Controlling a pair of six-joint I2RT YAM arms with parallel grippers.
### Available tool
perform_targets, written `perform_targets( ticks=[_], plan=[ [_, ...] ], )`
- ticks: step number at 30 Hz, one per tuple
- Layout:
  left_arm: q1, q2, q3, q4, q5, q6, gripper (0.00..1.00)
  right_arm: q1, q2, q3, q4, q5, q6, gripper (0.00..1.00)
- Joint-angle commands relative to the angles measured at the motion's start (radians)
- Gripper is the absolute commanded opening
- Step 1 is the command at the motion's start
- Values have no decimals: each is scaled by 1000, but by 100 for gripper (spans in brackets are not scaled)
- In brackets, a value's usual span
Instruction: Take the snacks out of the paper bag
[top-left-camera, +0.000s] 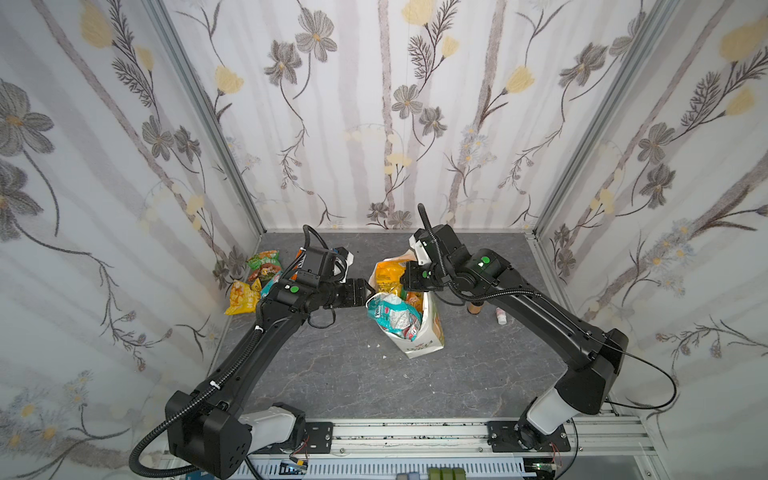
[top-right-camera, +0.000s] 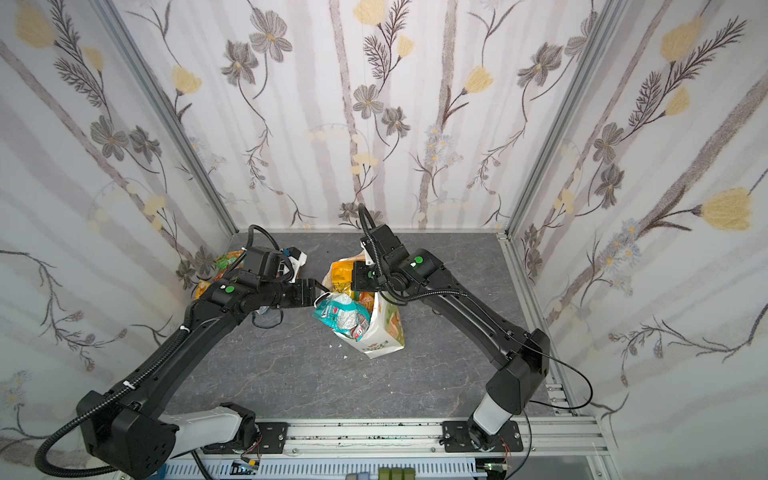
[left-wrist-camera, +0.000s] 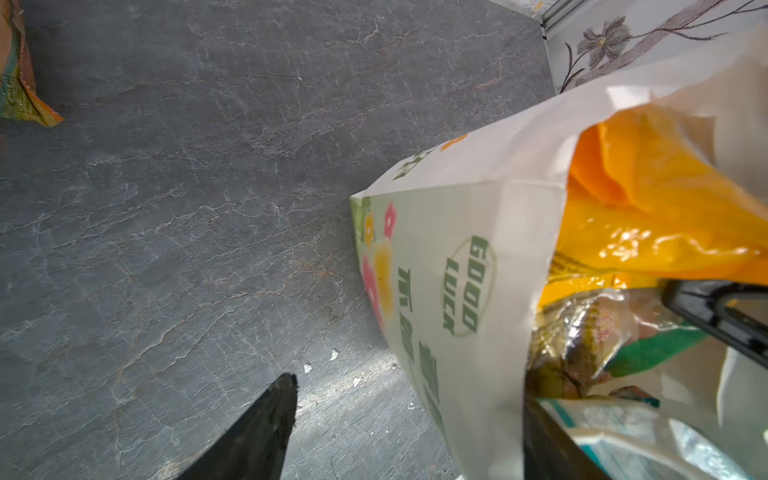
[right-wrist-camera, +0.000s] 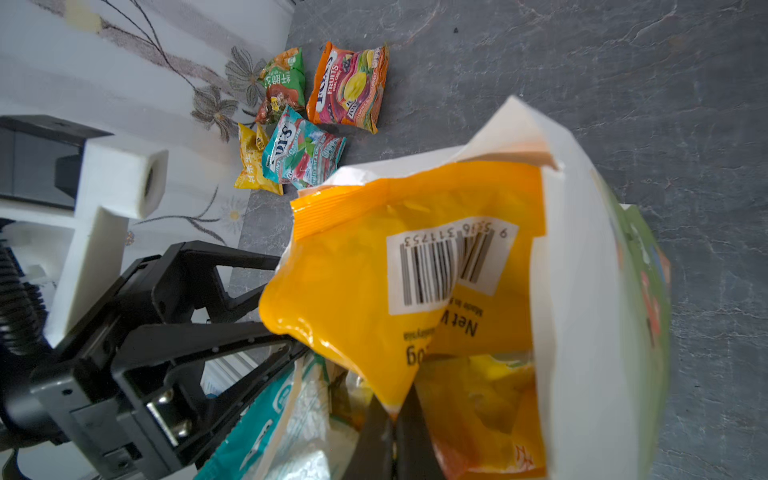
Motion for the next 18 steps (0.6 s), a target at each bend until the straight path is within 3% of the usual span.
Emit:
perform_targets(
  ticks=[1,7,12,18],
  plan=[
    [2,4,20,-19,-12,16,76,-7,-15,5,86,16,-16,2],
    [2,-2,64,-18,34,-2,76,-12,8,-8,98,77,-86,2],
    [2,-13,143,-9,119,-35,76,-17,20,-24,126,50,-85,2],
    [1,-18,222,42,108,-55,75,-18,25,-24,148,1,-75,3]
  ],
)
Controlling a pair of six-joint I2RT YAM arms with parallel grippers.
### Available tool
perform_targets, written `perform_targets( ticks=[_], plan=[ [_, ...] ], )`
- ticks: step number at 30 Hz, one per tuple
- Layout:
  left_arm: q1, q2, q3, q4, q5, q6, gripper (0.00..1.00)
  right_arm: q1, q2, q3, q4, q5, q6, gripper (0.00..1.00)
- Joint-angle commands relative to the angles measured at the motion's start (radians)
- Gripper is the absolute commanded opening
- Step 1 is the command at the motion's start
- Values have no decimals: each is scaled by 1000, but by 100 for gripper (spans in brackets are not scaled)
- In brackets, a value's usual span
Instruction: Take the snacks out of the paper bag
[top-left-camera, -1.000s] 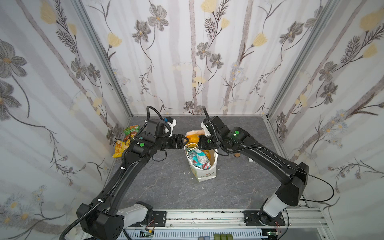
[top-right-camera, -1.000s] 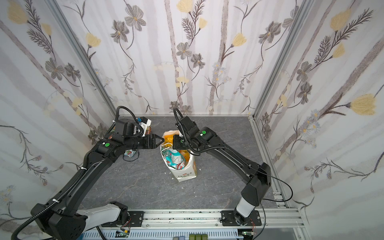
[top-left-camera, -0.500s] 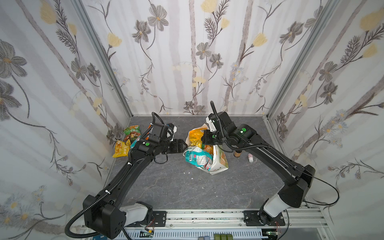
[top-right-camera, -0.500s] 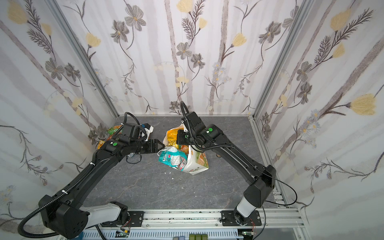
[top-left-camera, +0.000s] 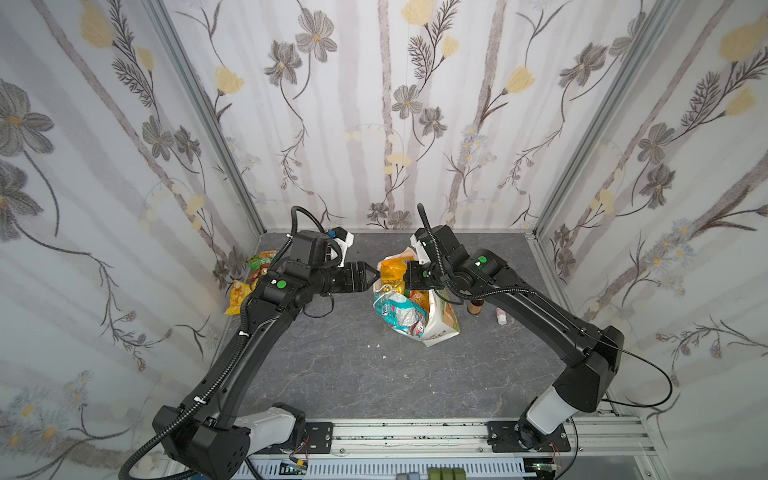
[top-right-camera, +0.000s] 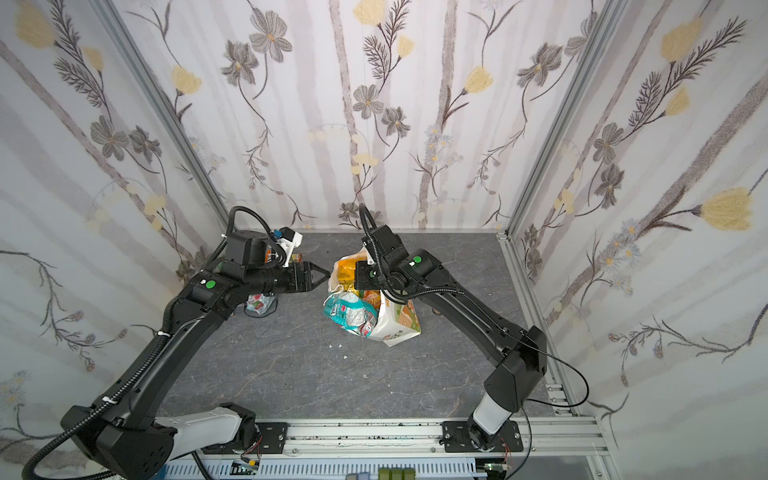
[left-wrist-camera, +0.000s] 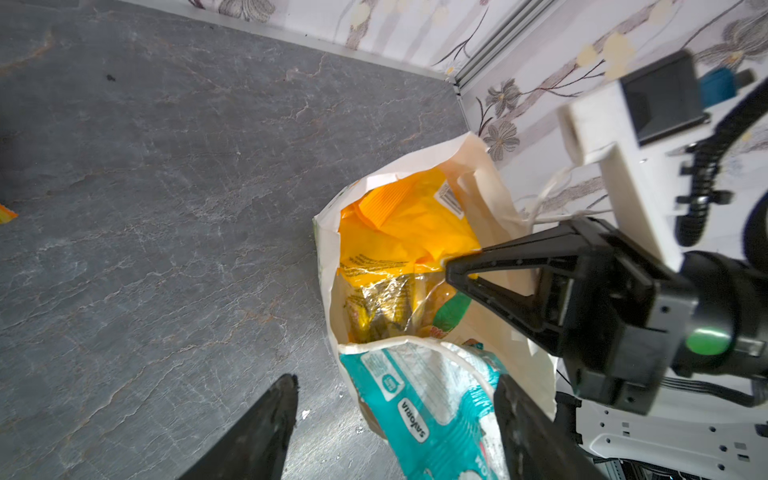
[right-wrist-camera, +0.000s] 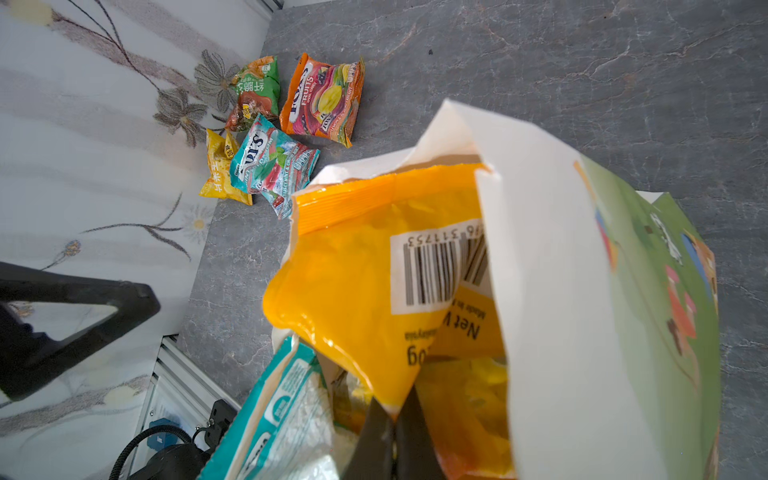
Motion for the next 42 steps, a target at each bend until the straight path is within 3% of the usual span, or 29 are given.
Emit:
perform_targets(
  ticks=[1,6,14,20,25,28,33,42],
  plan=[
    [0,7,48,62,6,-14,74,0,4,0,117,-52,-4,2],
    [-10,93,129,109,-40,4,70,0,-24,-18,160,-85,-6,2],
    [-37,295,367,-169,-74,-168,70,-2,-40,-29,207,-99,-8,2],
    [-92,267,334,-178,-122,7,71,-11,-46,-34,232,-136,-10,3],
    [-97,282,327,-194,-144,63,72,-18,-52,-37,245,-150,-10,2],
    [-97,328,363,-233,-166,9,74,-21,-52,-41,255,-159,-13,2],
    [-111,393,412,-215,-60,-150,77,-21,-55,-65,282,-164,-11,2],
    [-130,428,407,-196,16,-227,75,-20,-67,-90,326,-151,-8,2]
  ],
)
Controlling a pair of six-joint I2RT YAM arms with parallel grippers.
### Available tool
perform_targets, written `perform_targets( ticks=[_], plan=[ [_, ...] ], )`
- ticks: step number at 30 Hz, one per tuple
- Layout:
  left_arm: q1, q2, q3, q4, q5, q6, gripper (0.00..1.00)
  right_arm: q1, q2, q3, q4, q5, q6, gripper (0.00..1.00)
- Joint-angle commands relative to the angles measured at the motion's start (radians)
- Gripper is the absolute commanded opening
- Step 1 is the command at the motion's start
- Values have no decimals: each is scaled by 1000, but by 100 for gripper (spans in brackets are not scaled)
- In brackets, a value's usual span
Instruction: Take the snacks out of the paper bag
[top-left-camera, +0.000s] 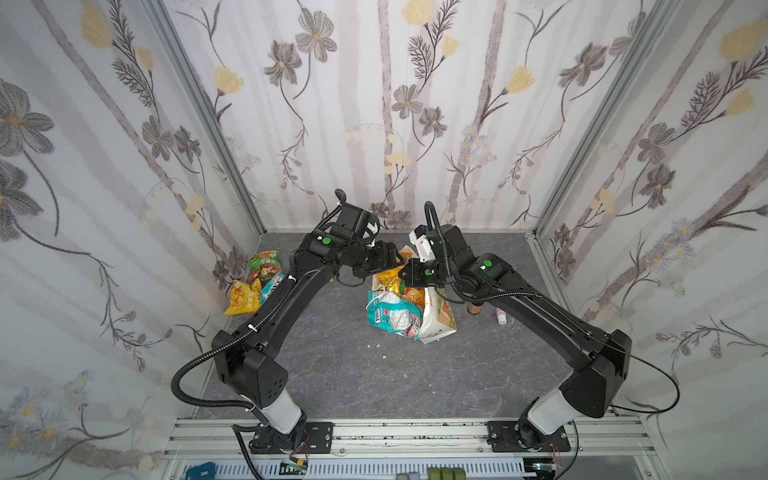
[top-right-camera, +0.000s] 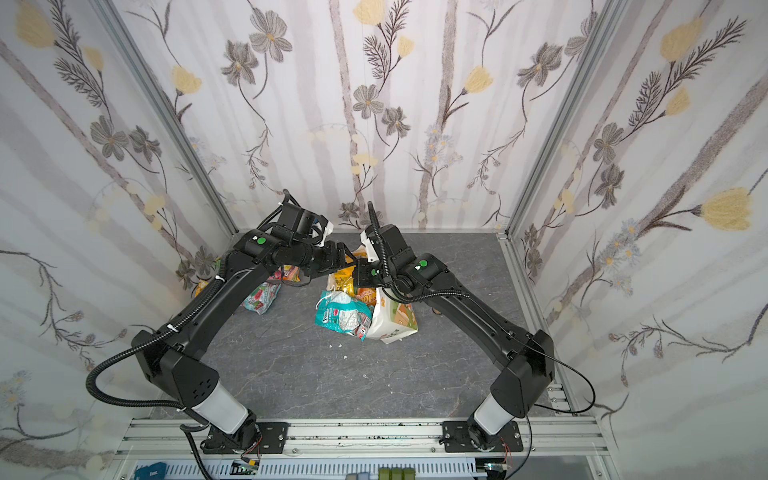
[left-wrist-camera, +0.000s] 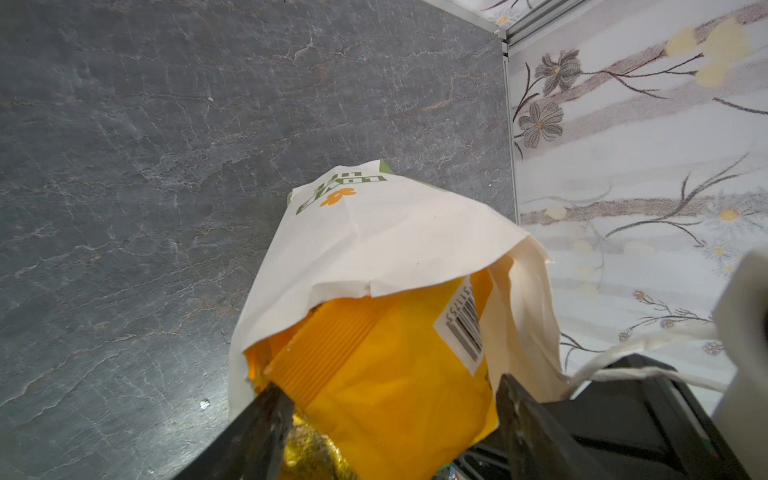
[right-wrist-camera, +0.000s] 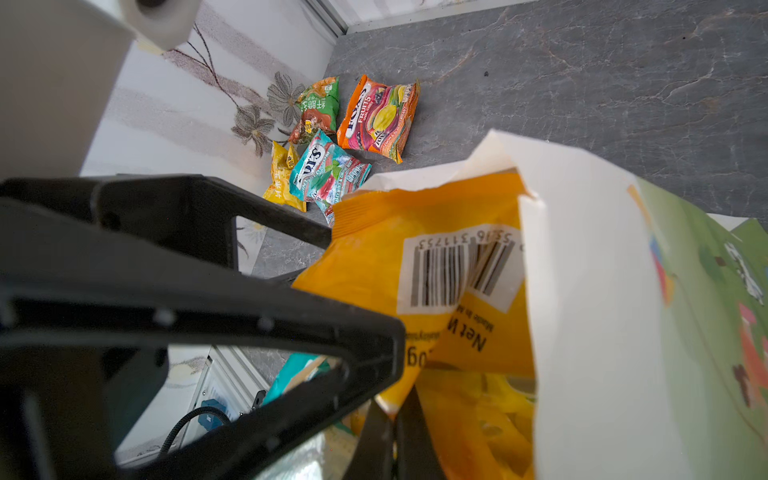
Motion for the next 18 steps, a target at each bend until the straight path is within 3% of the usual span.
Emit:
perform_targets(
  ticks=[1,5,8,15,18],
  plan=[
    [-6,18,8,6,71,-51,75,3,-15,1,169,-29,-1,2],
    [-8,71,60,-74,53,-60,71,3,-15,-12,203,-58,3,2],
    [-16,107,121,-112,48,-50,61,3,-20,-31,241,-70,10,2],
    [-25,125,168,-127,63,-44,22,3,-21,-68,282,-73,36,3],
    [-25,126,192,-152,53,-34,3,4,-21,-80,289,-77,44,8]
  ],
)
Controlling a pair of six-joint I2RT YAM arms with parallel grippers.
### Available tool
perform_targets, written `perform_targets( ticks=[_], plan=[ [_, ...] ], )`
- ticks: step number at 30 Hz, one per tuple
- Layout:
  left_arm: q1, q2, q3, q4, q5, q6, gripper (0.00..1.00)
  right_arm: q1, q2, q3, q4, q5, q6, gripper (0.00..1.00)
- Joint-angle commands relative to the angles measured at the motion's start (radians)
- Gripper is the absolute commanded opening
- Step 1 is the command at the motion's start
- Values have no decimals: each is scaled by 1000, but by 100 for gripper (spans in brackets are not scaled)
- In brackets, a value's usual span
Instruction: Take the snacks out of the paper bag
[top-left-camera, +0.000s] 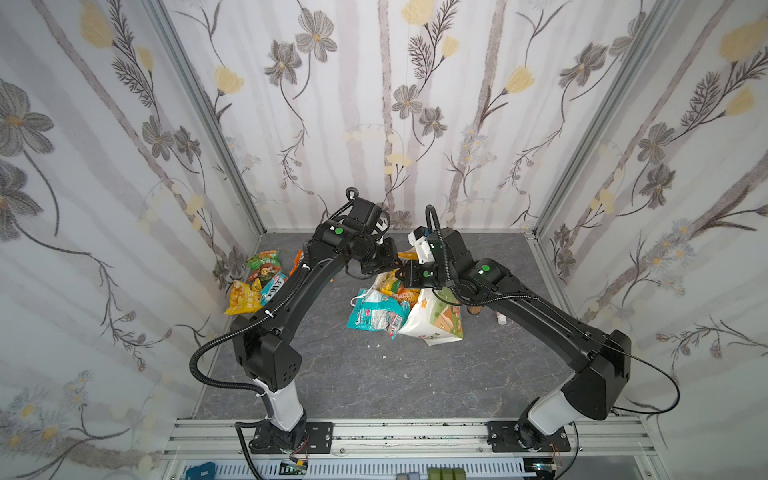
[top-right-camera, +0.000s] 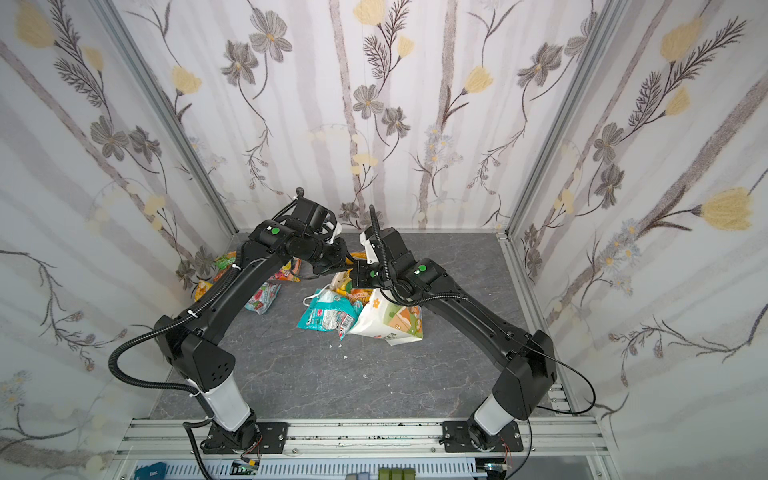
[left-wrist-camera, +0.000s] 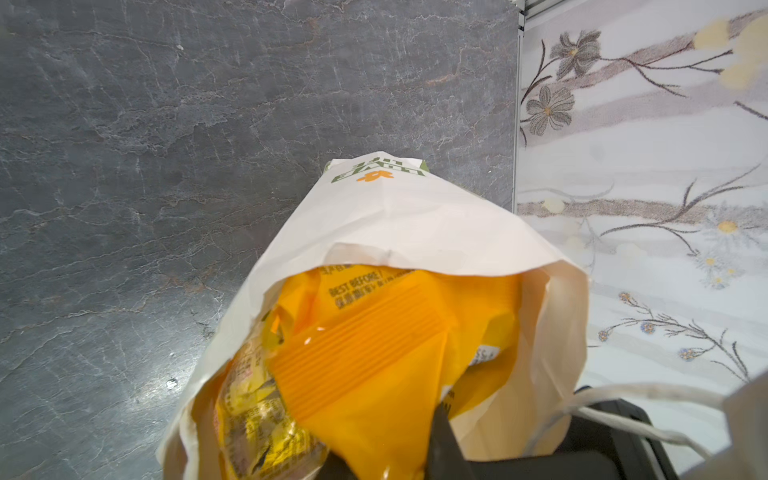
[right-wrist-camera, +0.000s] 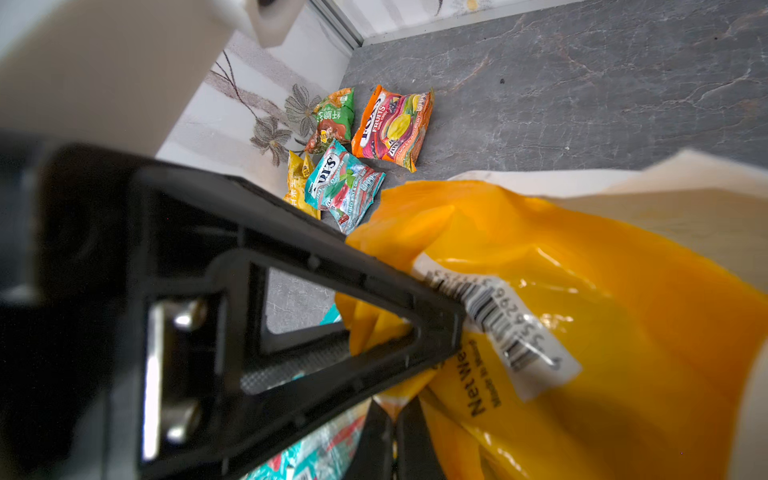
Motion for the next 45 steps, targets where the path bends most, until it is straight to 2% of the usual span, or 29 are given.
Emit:
perform_targets(
  ticks=[1,3,5,8,13,17,20,25,28,30,31,32,34,40,45],
  plan=[
    [-3,0,32,-41,27,19,0,2,-11,-7,167,-43,16,9],
    [-3,6,51,-71,9,31,0,2,-14,-13,168,-37,20,13],
    [-3,11,80,-108,-16,45,0,3,-20,-17,161,-28,19,21],
    [-2,22,118,-152,-64,59,0,2,-33,-33,138,5,19,25],
    [-1,45,196,-190,-111,68,0,-2,-59,-58,111,46,26,42],
    [0,56,254,-217,-148,76,0,-3,-85,-57,102,47,25,44],
    [2,55,278,-218,-150,74,0,-3,-108,-58,81,90,17,45],
    [8,54,352,-262,-205,83,0,-8,-111,-55,-41,261,6,46],
    [12,48,389,-278,-239,94,0,-9,-100,-56,-93,322,-24,49],
    [14,44,408,-297,-272,99,0,-9,-75,-27,-165,373,-52,59],
    [17,41,414,-304,-291,103,0,-9,-60,-9,-199,387,-72,71],
    [18,36,413,-309,-307,107,0,-9,-47,3,-222,388,-94,82],
    [27,21,399,-311,-342,107,0,-8,-10,23,-253,345,-142,90],
    [85,-50,333,-309,-460,105,0,10,63,69,-269,320,-132,98],
    [205,-151,219,-260,-467,85,0,27,125,95,-248,347,-124,99]
  ],
)
